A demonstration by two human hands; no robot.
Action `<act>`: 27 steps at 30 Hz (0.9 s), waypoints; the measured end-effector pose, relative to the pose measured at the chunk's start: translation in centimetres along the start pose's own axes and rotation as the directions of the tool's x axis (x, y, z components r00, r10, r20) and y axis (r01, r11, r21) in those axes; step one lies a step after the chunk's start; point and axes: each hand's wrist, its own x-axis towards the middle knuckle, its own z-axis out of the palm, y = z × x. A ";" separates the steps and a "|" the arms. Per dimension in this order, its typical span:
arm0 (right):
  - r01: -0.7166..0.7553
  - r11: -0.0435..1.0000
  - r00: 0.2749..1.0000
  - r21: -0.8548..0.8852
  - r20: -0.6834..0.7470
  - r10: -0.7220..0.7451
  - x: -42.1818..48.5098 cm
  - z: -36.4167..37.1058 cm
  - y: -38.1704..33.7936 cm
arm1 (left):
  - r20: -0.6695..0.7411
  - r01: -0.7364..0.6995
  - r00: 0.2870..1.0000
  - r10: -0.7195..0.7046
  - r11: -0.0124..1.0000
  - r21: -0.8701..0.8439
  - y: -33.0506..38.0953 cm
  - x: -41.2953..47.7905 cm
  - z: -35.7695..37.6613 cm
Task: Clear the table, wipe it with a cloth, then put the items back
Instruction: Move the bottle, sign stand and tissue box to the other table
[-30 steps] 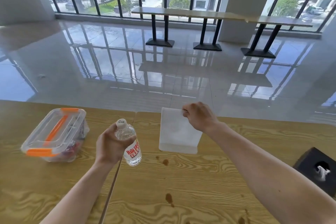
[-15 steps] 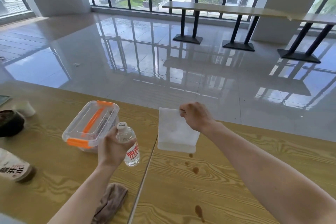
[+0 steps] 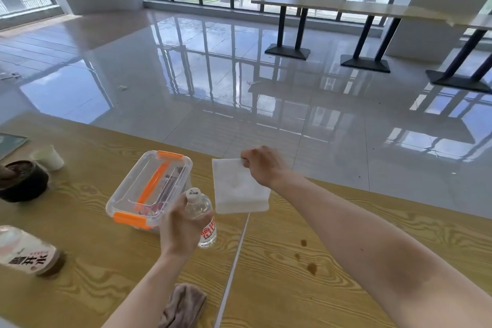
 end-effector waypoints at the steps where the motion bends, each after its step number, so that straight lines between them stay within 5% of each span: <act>1: 0.014 1.000 1.000 0.002 0.010 -0.014 0.5 0.3 -0.1 | -0.002 -0.004 1.000 0.004 1.000 0.003 0.0 0.1 0.1; 27: 0.235 0.972 0.970 -0.006 0.058 -0.234 6.7 3.4 -0.9 | -0.042 0.086 0.995 -0.089 0.994 -0.062 -1.4 1.6 2.8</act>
